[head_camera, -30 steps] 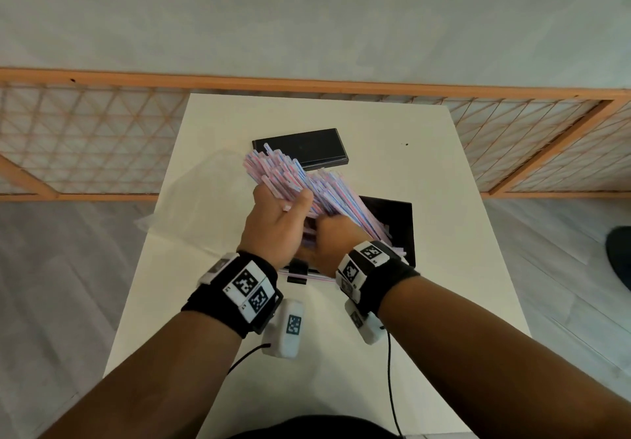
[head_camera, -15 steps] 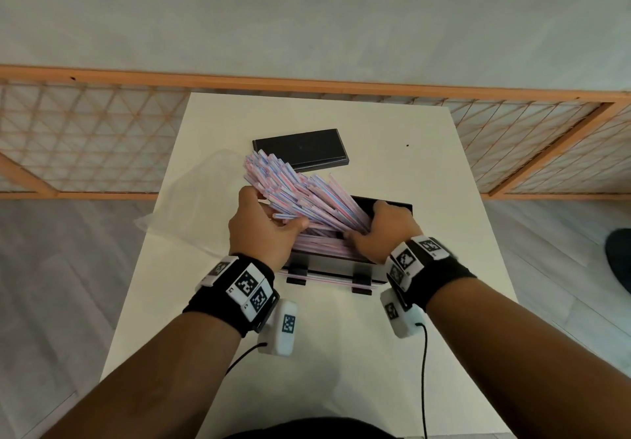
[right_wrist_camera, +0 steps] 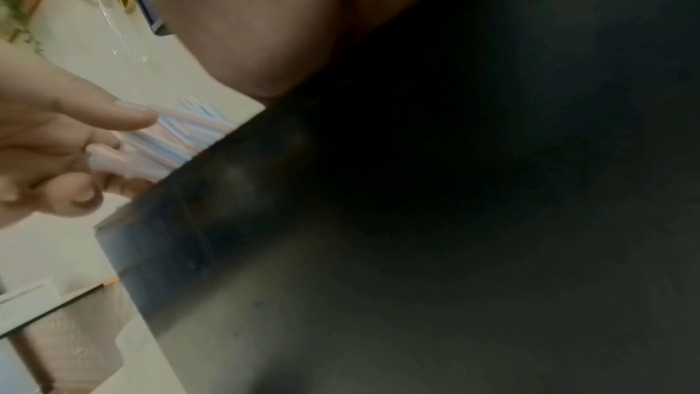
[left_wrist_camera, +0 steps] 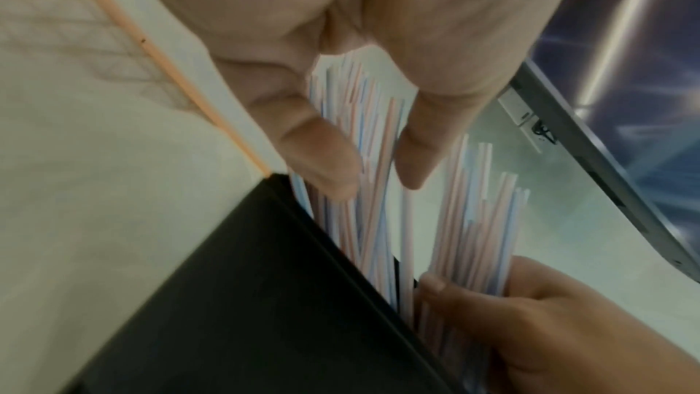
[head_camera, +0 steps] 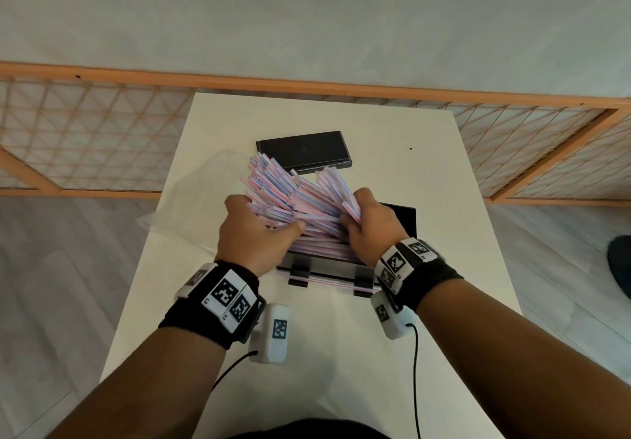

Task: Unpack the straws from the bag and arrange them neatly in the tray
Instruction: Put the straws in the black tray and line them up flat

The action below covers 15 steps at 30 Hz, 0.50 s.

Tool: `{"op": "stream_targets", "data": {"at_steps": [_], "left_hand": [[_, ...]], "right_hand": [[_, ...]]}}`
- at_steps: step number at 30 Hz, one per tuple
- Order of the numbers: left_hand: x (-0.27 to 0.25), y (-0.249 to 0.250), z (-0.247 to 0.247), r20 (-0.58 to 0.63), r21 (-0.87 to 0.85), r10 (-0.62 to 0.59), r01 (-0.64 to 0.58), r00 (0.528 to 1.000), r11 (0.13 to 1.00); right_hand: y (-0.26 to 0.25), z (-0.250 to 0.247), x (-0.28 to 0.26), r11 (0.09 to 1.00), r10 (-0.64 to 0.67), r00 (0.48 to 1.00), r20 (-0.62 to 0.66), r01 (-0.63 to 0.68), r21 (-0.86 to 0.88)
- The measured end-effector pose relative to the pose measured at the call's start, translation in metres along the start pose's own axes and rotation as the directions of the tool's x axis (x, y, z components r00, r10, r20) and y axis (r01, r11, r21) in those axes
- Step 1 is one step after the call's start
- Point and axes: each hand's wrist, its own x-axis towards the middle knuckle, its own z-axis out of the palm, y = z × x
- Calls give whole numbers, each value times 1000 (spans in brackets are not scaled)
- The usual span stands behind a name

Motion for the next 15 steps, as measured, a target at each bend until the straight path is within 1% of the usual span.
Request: {"op": "stream_targets", "data": {"at_steps": [4, 8, 11, 13, 15], "left_hand": [[-2, 4, -6, 24, -54, 29, -28, 999, 998], [-4, 8, -5, -11, -138, 54, -55, 998, 989], [-4, 7, -6, -25, -60, 81, -82, 996, 995], [-2, 8, -6, -43, -27, 77, -78, 996, 997], [0, 12, -8, -73, 28, 91, -90, 993, 996]], "right_hand": [[-5, -7, 0, 995, -33, 998, -53, 38, 88], [-10, -12, 3, 993, -33, 998, -55, 39, 116], [-10, -13, 3, 993, -41, 998, -40, 45, 109], [-9, -13, 2, 996, -41, 999, -12, 42, 80], [-8, -13, 1, 997, -65, 998, 3, 65, 50]]}}
